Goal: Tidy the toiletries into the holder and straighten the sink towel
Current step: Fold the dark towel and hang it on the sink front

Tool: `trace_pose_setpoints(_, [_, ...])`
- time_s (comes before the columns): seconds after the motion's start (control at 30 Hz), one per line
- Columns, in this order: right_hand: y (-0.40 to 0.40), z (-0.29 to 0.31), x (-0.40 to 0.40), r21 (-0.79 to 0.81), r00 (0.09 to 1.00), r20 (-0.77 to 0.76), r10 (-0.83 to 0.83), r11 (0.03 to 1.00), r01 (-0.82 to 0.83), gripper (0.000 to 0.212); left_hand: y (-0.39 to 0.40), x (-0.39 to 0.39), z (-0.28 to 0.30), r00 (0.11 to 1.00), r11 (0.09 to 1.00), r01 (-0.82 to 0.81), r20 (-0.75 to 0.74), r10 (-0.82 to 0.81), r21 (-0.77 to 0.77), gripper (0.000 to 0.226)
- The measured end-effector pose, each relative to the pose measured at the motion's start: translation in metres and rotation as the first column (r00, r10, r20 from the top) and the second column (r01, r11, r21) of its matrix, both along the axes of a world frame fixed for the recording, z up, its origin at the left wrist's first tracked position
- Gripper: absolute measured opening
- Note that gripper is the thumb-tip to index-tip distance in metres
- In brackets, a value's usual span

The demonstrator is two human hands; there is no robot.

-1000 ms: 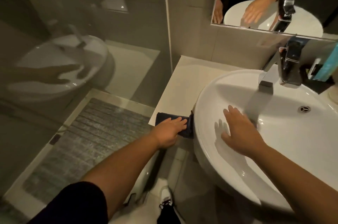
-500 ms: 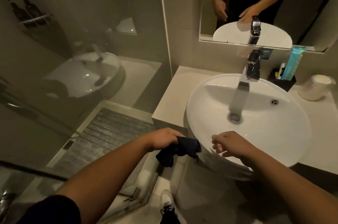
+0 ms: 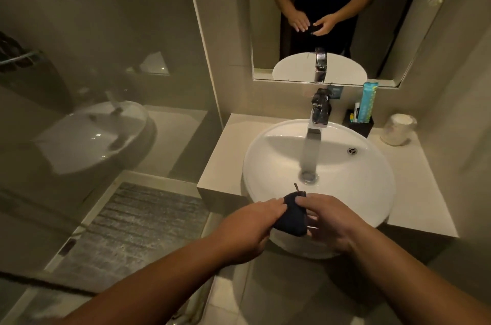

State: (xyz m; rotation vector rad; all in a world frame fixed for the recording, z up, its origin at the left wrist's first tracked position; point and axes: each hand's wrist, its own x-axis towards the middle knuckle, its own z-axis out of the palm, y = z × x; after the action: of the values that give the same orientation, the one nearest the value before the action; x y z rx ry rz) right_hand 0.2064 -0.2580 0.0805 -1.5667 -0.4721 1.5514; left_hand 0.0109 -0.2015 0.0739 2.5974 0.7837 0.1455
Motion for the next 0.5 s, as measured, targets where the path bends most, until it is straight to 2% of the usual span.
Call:
trace_pose_setpoints(0.07, [-0.003,0.008,0.004,0.076,0.993,0.107,0.039,0.996,-0.048,0.014,0.001,-0.001,-0.004,0.999,0.999,0.044,0.027,-0.043,-0.009,0.058])
trace_pose_setpoints(0.17, [-0.009,0.017,0.012,0.155,0.961,0.26,0.095,0.978,-0.139,0.014,0.004,-0.006,-0.005,0.99,0.989,0.115,0.088,-0.107,-0.094,0.059])
trace_pose_setpoints(0.27, [-0.015,0.025,0.019,0.189,0.887,0.433,0.163,0.945,-0.266,0.016,0.012,0.0,-0.003,0.985,0.948,-0.001,0.166,0.056,-0.32,0.056])
trace_pose_setpoints(0.37, [-0.021,0.036,0.025,0.167,0.799,0.563,0.21,0.918,-0.359,0.018,0.025,0.018,-0.009,0.978,0.925,-0.122,0.115,0.173,-0.361,0.058])
trace_pose_setpoints(0.5, [-0.031,0.042,0.039,0.16,0.73,0.653,0.202,0.906,-0.393,0.019,0.031,0.044,-0.017,0.992,0.926,-0.093,0.042,0.116,-0.365,0.063])
